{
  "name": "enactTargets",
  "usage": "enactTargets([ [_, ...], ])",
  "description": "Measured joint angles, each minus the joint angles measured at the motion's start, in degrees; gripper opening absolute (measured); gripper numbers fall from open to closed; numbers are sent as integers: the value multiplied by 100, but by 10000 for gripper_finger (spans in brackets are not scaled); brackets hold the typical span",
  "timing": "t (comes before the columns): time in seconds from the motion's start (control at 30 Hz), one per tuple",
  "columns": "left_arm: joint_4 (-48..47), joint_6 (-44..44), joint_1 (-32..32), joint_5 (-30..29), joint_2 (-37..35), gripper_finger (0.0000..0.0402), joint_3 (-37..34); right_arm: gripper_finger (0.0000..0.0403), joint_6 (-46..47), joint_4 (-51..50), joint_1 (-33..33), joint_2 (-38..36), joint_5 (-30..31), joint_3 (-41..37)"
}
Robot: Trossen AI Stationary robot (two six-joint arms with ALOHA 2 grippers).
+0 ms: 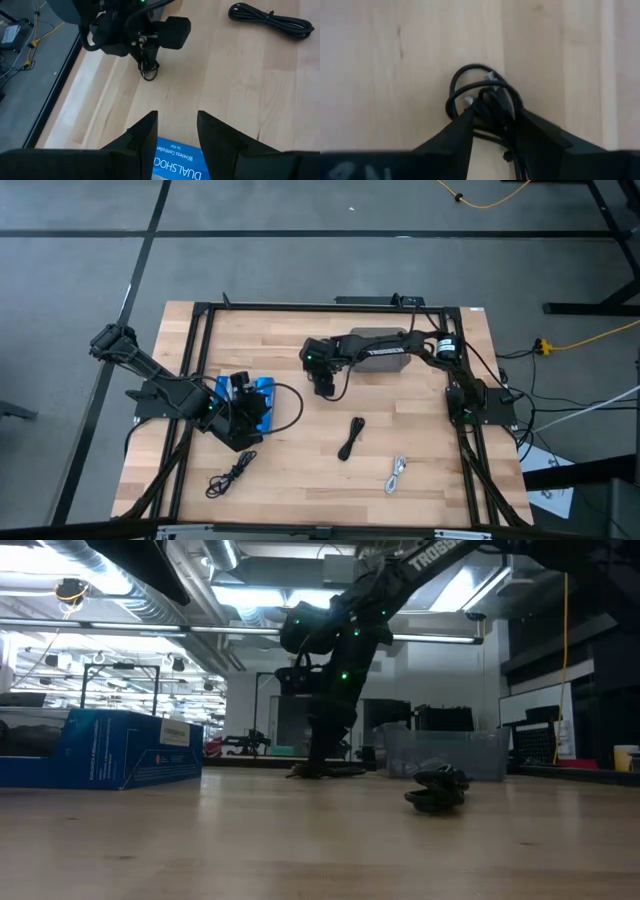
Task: Pick and place USB-C Cables
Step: Put the top black charger cable into the black bin
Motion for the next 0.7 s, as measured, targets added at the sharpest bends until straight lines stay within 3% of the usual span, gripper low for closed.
enactTargets([
  [0.27,3,-284,0,-2,0,131,0,107,644,-61,247,70,98,7],
  [0.47,3,-292,0,-4,0,131,0,14,1144,-41,593,116,679,1],
  [0.7,7,-290,-1,-3,0,130,-2,6,1000,-635,1111,-108,1737,489],
])
